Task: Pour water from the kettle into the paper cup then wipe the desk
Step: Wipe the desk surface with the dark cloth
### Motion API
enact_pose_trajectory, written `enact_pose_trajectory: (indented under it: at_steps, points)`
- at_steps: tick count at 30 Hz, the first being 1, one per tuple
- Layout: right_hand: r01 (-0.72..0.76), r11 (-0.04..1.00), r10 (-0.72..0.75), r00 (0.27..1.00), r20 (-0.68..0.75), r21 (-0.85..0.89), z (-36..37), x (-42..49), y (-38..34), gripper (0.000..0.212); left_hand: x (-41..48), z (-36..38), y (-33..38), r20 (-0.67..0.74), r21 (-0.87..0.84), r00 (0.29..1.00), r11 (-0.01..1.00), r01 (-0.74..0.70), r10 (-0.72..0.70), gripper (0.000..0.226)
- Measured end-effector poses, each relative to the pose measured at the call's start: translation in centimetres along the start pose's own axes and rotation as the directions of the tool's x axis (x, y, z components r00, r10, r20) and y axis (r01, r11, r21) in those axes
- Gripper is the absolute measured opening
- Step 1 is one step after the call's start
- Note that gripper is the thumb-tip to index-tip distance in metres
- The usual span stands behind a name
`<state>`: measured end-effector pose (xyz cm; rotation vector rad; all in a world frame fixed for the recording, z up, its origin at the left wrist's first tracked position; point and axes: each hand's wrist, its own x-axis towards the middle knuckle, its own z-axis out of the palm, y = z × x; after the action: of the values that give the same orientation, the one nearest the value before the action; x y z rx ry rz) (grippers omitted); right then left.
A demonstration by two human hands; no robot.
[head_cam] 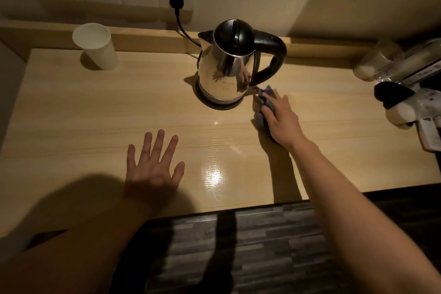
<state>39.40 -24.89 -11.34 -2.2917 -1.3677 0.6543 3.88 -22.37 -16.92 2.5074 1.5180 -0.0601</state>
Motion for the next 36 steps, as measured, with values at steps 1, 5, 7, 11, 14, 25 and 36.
enact_pose_trajectory:
  at_steps: [1, 5, 7, 11, 14, 25, 36]
  points:
    - [0.017, 0.99, -0.013, 0.999, 0.033, -0.139, 0.7, 1.5, 0.6, 0.046, -0.1, 0.2, 0.0, -0.048, 0.005, 0.999, 1.0, -0.014, 0.014, 0.074]
    - [0.027, 0.945, -0.016, 0.999, 0.038, -0.325, 3.0, 2.8, 1.9, 0.055, -0.2, 1.3, -0.4, -0.179, 0.027, 0.981, 0.998, -0.063, 0.067, 0.069]
    - [0.044, 0.936, -0.033, 0.999, 0.036, -0.35, 3.5, 2.0, 2.0, 0.057, -0.2, 1.7, -0.6, -0.212, 0.047, 0.974, 0.996, -0.076, 0.084, 0.068]
    - [0.068, 0.928, -0.044, 0.996, 0.073, -0.366, 3.6, -0.1, 1.9, 0.059, -0.2, 1.8, -0.8, -0.219, 0.054, 0.97, 0.994, -0.099, 0.109, 0.067]
    - [0.09, 0.929, -0.065, 0.994, 0.082, -0.359, 3.7, -2.1, 2.0, 0.058, 0.0, 1.7, -0.8, -0.14, 0.043, 0.988, 0.997, -0.064, 0.069, 0.069]
    - [0.157, 0.905, -0.136, 0.987, 0.081, -0.395, 5.5, -9.7, 2.7, 0.059, 0.2, 1.0, -0.6, 0.003, -0.008, 1.0, 1.0, -0.002, 0.002, 0.071]
    - [0.182, 0.952, -0.178, 0.983, 0.04, -0.247, 8.0, -17.5, 1.5, 0.058, 0.1, 0.4, -0.4, 0.038, -0.007, 0.999, 1.0, -0.027, 0.027, 0.073]
